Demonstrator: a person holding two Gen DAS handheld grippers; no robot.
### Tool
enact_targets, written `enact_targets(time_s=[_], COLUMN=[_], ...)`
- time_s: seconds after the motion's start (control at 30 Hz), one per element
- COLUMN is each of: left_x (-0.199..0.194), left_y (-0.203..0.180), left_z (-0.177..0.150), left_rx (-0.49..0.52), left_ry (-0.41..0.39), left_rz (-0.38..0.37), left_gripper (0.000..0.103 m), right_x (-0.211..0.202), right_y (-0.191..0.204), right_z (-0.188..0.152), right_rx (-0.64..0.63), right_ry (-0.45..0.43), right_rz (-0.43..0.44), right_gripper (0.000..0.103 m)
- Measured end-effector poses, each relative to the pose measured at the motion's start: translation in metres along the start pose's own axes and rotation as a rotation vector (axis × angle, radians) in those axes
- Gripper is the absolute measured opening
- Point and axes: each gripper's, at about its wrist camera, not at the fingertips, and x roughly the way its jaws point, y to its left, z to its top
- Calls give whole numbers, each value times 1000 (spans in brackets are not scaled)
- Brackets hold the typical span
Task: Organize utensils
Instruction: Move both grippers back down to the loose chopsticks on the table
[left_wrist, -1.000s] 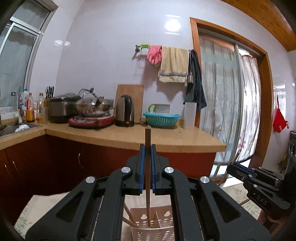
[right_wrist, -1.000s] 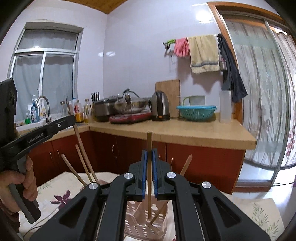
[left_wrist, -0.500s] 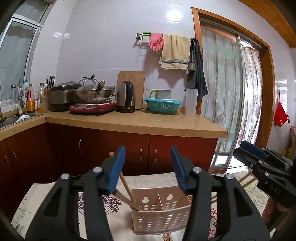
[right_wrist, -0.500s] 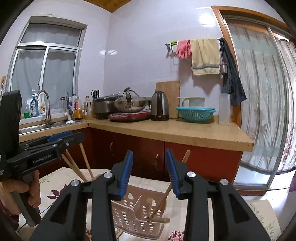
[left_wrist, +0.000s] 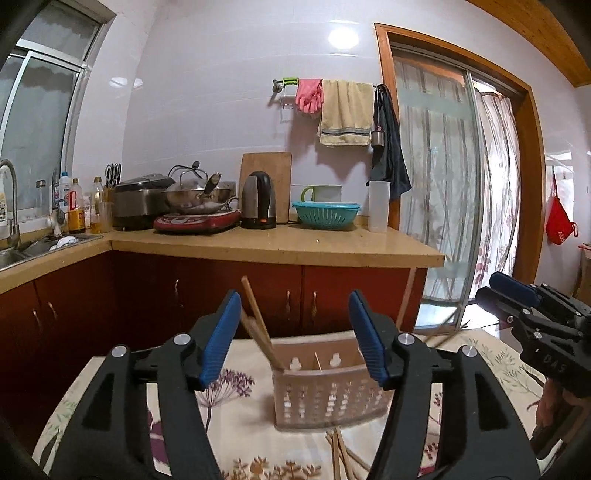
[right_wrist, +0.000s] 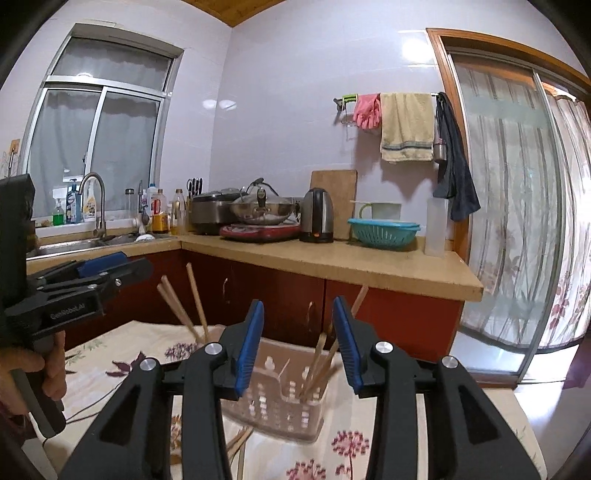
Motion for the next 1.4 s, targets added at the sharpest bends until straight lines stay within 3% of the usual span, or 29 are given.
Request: enact_targets(time_s=[0.43, 0.83, 1.13, 1.4], left_x=[-45, -64, -67, -59], left_y=[0, -12, -23, -29], left_z=[-72, -156, -200, -225], left_rx=[2, -15, -23, -23], left_ry=[120, 284, 374, 447], left_rz=[59, 52, 25, -2], left_gripper=[61, 61, 59, 51], right_x=[-34, -55, -60, -58], right_y=[7, 25, 33, 31], right_z=[-83, -164, -190, -197], right_rx=[68, 95, 80, 97], right_ry=[138, 254, 301, 321], right_rz=[-6, 29, 45, 47], right_gripper=[40, 40, 40, 40])
